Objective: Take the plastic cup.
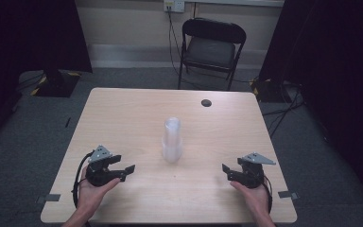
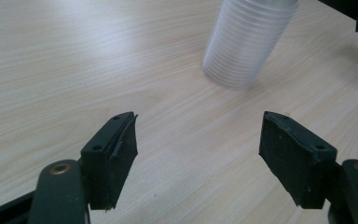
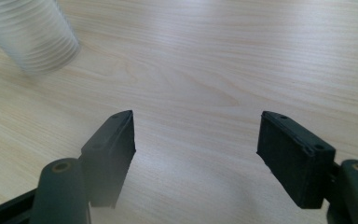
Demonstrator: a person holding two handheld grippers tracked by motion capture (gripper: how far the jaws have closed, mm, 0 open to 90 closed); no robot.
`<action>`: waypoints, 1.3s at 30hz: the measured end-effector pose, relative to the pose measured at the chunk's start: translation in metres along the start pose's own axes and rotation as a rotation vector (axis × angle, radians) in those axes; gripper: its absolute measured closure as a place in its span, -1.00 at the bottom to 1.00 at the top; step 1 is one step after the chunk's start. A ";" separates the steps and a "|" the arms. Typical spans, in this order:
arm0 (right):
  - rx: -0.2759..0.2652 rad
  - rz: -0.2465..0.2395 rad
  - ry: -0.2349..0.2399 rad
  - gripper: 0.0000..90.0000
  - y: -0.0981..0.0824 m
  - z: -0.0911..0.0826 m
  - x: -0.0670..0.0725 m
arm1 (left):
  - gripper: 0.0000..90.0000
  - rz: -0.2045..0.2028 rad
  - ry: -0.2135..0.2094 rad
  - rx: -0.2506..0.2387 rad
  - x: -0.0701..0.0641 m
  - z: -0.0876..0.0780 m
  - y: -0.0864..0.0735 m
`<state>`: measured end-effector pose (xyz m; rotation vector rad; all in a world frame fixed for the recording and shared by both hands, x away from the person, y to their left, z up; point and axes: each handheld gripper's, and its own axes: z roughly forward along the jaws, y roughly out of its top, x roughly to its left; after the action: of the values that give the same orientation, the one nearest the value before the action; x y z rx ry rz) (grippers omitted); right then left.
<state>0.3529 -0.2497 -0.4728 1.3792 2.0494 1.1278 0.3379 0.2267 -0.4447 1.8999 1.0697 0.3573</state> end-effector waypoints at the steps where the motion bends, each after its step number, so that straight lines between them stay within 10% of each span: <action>1: 0.002 -0.003 0.000 -0.39 0.000 0.000 0.000 | -0.39 -0.003 0.002 -0.001 0.000 0.000 0.000; 17: -0.025 0.008 0.093 0.07 0.007 -0.005 0.006 | -0.39 -0.035 -0.003 0.013 0.006 0.003 -0.002; 29: -0.026 -0.082 0.135 0.10 0.013 -0.008 0.029 | -0.35 -0.001 -0.011 -0.008 0.001 -0.002 -0.002; 39: -0.083 -0.057 0.188 -0.13 0.026 -0.016 0.034 | -0.31 -0.013 -0.013 0.015 0.002 0.002 -0.003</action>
<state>0.3419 -0.2209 -0.4396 1.2073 2.1293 1.3469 0.3386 0.2281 -0.4491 1.9049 1.0786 0.3302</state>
